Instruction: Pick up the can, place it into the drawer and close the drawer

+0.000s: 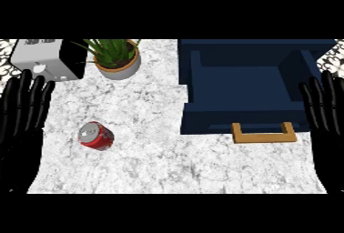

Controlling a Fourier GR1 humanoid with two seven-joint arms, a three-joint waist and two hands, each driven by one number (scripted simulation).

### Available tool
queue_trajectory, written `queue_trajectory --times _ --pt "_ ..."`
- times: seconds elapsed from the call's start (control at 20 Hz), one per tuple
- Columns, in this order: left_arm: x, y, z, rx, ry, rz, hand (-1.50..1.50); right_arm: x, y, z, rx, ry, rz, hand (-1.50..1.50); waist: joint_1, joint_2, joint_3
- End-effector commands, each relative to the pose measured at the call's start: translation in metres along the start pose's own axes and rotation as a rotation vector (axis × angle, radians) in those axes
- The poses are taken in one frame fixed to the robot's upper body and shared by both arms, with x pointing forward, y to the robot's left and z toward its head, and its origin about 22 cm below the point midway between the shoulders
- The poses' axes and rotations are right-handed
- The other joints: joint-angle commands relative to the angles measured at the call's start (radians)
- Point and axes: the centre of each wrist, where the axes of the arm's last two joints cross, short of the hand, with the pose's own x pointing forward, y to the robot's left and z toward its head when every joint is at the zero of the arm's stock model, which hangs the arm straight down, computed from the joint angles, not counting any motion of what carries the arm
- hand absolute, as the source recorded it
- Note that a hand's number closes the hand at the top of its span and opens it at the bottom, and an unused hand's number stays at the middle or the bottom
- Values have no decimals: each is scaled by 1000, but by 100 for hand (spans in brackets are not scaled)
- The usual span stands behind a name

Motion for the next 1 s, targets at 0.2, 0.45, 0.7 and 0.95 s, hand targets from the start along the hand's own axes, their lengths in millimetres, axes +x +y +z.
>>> queue_trajectory --times 0.2,0.45,0.7,0.95 --pt "-2 31 12 -200 7 158 -150 -3 5 19 39 6 5 -150 24 -30 28" --pt "-17 46 31 -176 390 36 -150 -13 -23 31 -213 300 70 -150 20 -30 28" --pt "19 75 22 -205 413 44 -150 -5 -59 51 -197 298 73 -150 24 -31 29" --pt "24 94 32 -193 407 52 -150 -7 -63 73 -225 302 76 -150 24 -30 29"
